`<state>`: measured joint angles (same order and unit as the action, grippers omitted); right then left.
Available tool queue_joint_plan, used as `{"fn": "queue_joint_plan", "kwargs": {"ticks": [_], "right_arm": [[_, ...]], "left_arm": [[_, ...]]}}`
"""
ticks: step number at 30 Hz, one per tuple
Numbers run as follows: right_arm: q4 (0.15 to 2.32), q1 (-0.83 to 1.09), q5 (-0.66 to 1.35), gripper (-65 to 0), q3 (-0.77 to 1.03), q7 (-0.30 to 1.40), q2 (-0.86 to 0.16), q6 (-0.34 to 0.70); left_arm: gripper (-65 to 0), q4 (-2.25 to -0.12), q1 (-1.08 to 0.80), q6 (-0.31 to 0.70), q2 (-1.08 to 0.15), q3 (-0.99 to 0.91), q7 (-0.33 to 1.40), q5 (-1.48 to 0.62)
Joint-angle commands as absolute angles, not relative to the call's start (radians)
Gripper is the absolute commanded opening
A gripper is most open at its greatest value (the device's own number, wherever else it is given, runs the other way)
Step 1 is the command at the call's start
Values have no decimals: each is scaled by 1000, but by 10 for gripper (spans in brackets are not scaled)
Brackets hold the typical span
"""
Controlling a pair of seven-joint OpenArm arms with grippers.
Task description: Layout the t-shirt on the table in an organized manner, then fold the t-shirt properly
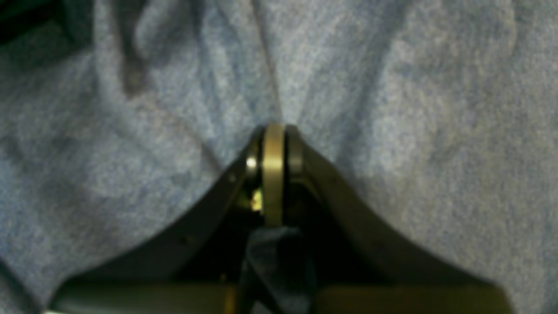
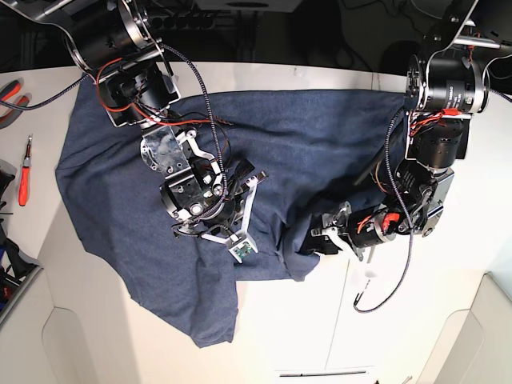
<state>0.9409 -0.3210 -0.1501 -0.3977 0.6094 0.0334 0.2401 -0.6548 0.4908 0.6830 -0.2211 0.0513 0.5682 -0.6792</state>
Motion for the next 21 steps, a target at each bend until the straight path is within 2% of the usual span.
{"fn": "queue_joint_plan", "kwargs": {"ticks": [1, 15, 21], "right_arm": [[931, -307, -149, -650, -400, 695, 28, 266], [931, -307, -149, -650, -400, 691, 28, 266], [931, -307, -149, -650, -400, 688, 28, 266]], "left_arm": [[-366, -669, 520, 698, -228, 48, 551, -714], [-366, -753, 520, 698, -228, 48, 552, -819], [-366, -753, 520, 698, -227, 48, 649, -910]]}}
